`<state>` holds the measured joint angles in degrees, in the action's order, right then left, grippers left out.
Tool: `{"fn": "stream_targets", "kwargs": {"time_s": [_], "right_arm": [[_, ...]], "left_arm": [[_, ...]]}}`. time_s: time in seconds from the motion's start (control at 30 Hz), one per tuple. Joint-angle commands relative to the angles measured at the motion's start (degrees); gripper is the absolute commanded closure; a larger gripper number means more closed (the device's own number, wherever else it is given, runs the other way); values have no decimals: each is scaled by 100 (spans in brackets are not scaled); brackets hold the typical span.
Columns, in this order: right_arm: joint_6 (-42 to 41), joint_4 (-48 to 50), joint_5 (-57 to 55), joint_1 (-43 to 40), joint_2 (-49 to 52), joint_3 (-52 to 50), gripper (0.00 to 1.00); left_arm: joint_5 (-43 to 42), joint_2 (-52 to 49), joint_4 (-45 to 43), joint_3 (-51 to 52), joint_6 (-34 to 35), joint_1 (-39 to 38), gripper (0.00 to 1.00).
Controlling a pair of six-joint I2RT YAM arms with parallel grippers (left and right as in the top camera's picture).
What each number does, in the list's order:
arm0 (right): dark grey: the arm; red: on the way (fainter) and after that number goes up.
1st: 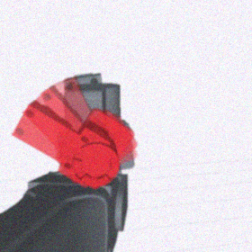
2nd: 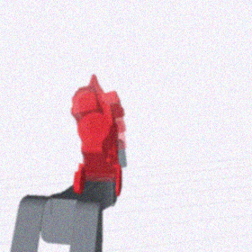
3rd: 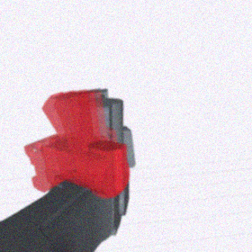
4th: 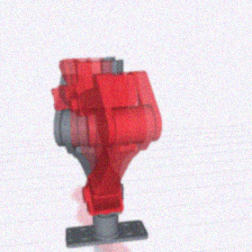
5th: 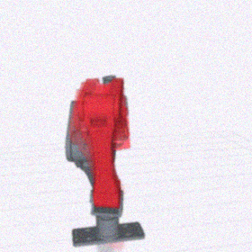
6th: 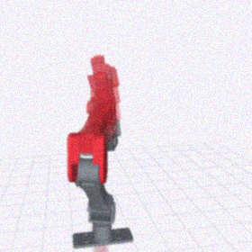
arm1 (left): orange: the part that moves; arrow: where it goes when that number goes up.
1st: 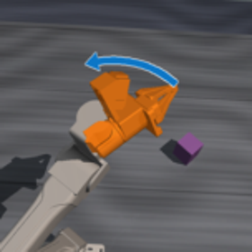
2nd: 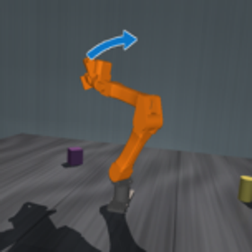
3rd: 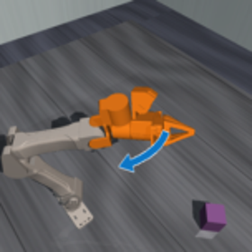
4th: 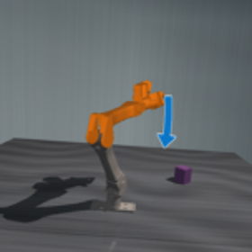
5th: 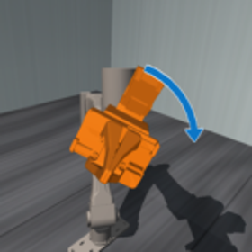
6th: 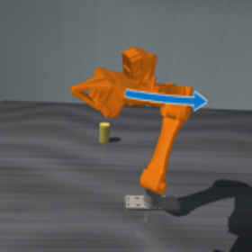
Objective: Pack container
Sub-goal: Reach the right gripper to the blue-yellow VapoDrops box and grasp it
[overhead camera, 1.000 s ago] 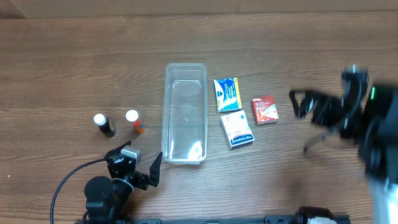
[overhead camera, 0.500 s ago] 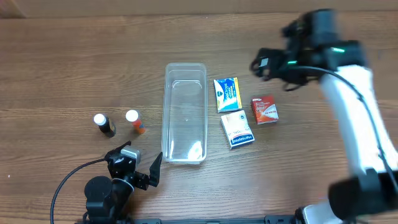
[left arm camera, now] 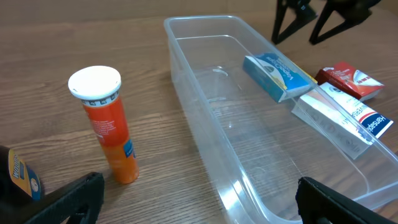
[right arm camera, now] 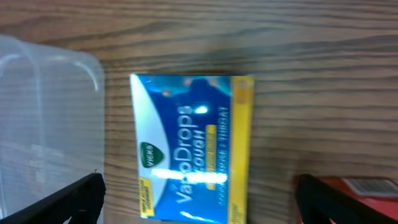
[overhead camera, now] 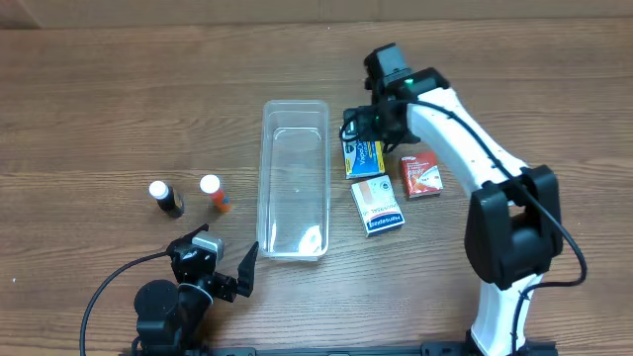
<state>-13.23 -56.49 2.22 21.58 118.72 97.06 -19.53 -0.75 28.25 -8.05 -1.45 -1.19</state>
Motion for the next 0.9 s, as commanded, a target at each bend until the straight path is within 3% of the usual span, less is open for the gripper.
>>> {"fn": "stream_targets", "kwargs": {"time_s": [0.0,0.5,0.63,0.87], "right_arm": [[13,127,-114,190,197,142,0],[-7,203,-219,192,872,138,1],[-7,111,-219,181,868,138,44],[-9,-479,-780,181,485,538,42]], "left_arm": [[-42,44,0,9,17,-35,0],[-44,44,0,9,17,-35,0],[-42,44,0,9,17,-35,0],[-42,44,0,9,17,-35,0]]}}
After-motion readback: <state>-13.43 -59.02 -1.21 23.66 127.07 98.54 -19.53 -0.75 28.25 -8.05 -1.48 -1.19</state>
